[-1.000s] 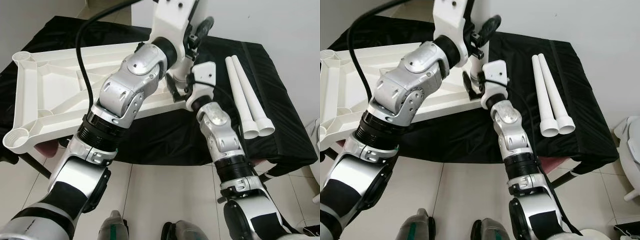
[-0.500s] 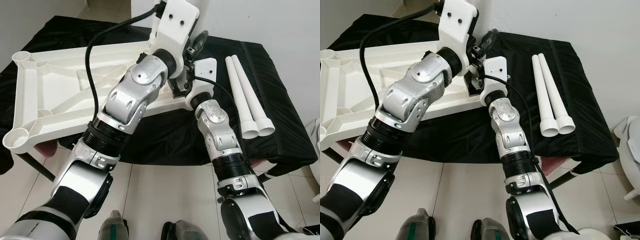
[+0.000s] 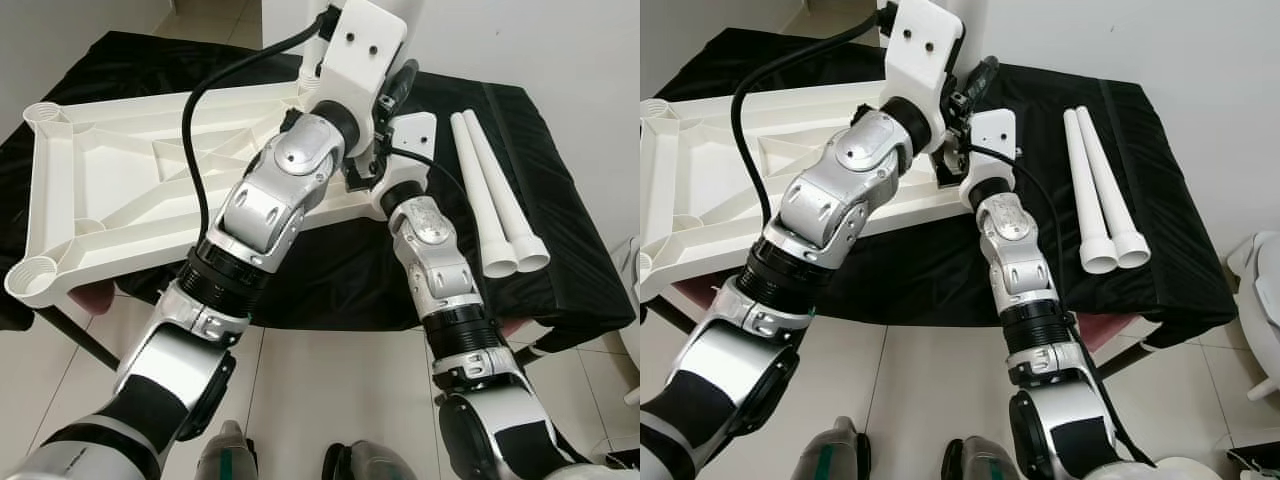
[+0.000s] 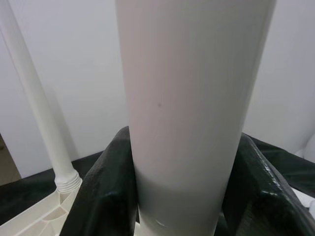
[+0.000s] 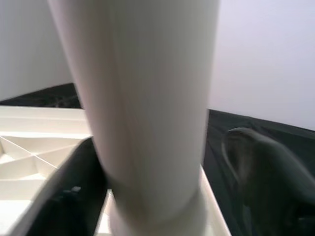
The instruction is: Building children table
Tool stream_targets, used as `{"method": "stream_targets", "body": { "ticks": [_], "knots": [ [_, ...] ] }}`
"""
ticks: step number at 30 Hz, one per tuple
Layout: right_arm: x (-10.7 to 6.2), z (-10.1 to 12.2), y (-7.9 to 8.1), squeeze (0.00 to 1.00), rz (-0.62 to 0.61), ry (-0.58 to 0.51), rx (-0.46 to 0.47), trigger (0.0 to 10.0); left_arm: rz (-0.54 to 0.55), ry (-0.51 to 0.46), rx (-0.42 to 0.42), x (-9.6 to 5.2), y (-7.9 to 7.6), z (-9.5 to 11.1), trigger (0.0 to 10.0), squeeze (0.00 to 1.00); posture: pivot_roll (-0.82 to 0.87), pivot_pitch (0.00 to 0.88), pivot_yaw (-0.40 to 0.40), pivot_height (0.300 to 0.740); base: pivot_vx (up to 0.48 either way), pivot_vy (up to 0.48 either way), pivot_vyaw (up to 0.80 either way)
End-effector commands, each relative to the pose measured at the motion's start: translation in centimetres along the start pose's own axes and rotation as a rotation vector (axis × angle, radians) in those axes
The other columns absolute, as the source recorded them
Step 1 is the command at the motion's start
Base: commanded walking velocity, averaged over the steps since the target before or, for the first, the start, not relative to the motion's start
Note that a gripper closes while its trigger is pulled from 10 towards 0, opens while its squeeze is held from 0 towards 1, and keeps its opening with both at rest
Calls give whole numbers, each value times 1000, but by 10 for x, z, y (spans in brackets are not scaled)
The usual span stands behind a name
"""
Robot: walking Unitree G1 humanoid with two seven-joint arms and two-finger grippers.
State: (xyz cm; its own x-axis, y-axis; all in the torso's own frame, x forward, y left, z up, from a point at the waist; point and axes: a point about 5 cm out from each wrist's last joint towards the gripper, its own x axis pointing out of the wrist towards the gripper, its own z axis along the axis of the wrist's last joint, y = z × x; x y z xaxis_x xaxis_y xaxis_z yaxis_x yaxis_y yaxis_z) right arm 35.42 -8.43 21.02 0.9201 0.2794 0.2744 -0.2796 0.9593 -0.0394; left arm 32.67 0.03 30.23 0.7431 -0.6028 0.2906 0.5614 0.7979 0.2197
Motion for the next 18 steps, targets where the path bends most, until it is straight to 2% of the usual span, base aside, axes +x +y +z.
{"method": "stream_targets", "body": {
  "ticks": [1, 13, 14, 15, 16, 18],
  "knots": [
    [5, 7, 7, 0, 25, -22, -4, 0, 7, 6, 11, 2, -6, -3, 10000, 0, 39, 0, -55, 740, 0, 0, 0],
    [3, 8, 8, 0, 53, -41, -12, 0, -3, 7, 6, 2, -9, -4, 10000, 0, 41, 0, -56, 740, 0, 0, 0],
    [3, 8, 8, 0, 51, -40, -15, 2902, -3, 9, 4, 2, -9, -4, 10000, 0, 41, 0, -56, 740, 0, 0, 0],
    [3, 8, 8, 0, 51, -40, -15, 2902, -3, 9, 4, 2, -9, -4, 10000, 0, 41, 0, -56, 740, 0, 0, 0],
    [4, 8, 8, 0, 51, -39, -18, 10000, -3, 11, 2, 2, -9, -4, 10000, 0, 41, 0, -56, 740, 0, 0, 0],
    [4, 7, 8, 0, 49, -38, -21, 10000, -4, 12, 2, 2, -9, -4, 10000, 0, 41, 0, -56, 740, 0, 0, 0]
  ]
}}
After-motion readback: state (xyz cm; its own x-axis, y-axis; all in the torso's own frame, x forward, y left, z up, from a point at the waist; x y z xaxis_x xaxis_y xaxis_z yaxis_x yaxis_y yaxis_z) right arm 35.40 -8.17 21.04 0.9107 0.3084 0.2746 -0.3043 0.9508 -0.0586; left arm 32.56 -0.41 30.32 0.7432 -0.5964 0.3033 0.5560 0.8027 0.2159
